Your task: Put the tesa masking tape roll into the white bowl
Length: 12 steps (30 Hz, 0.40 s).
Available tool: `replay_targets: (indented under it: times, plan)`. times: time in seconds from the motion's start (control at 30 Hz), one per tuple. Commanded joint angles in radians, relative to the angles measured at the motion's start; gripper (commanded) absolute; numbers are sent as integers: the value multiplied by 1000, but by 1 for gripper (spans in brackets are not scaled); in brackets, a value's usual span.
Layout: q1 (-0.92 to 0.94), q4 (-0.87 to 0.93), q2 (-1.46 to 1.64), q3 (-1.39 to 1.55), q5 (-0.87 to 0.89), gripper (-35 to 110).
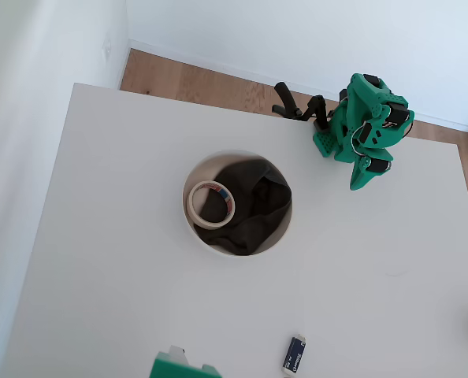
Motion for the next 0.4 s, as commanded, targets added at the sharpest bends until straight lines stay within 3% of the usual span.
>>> replay_targets:
  times: [0.0, 0.37]
  plan:
    - [9, 5, 8, 0, -2, -8]
    - [9, 5, 8, 0, 0, -8]
